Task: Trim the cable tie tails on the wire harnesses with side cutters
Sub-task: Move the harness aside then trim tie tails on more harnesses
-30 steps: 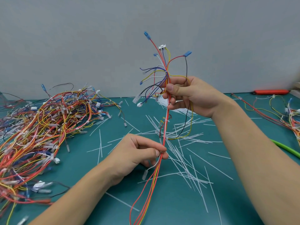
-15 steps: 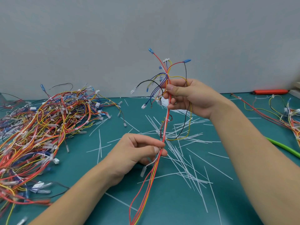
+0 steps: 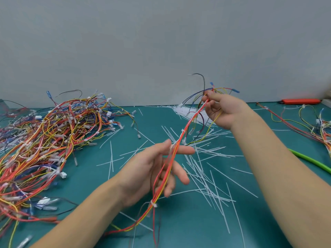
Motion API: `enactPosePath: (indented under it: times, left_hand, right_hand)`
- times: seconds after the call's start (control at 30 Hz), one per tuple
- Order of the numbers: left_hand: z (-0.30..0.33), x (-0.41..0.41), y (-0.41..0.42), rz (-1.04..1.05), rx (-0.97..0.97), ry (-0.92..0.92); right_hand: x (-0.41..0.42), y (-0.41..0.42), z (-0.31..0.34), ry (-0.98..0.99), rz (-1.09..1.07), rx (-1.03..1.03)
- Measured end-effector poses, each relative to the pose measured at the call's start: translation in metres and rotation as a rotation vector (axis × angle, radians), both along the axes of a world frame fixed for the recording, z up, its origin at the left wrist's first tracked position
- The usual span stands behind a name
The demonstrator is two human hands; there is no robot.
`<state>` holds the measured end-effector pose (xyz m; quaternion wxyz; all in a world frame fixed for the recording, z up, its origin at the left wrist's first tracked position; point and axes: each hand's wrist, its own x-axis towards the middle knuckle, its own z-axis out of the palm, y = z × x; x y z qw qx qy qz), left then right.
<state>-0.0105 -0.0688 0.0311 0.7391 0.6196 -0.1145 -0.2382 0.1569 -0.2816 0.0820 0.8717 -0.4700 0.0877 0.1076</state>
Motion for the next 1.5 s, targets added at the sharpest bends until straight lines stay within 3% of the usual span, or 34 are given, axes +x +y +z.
enactPosePath:
  times: [0.23,0.6,0.77,0.97,1.23,1.5]
  left_hand:
    - [0.006,-0.006,-0.001,-0.029,-0.153,0.039]
    - [0.005,-0.005,0.000,0.121,-0.386,0.069]
    - [0.005,0.000,0.007,0.259,-0.384,0.177]
    - [-0.001,0.007,0.004,0.448,-0.066,0.092]
    - [-0.006,-0.003,0.004,0.059,0.327,0.082]
    - [-0.012,0.004,0.004,0.192,0.459,0.064]
  right_hand:
    - [0.009,-0.009,-0.015,0.146,-0.146,0.183]
    - [0.008,-0.008,-0.015,0.184,-0.118,0.093]
    - [0.007,-0.008,-0.011,0.104,-0.015,0.069]
    - [-0.004,0.004,0.001,-0.096,0.232,0.017]
    - [-0.023,0.014,0.020,-0.519,0.305,-0.119]
    - [-0.032,0.023,0.020,-0.709,0.325,-0.539]
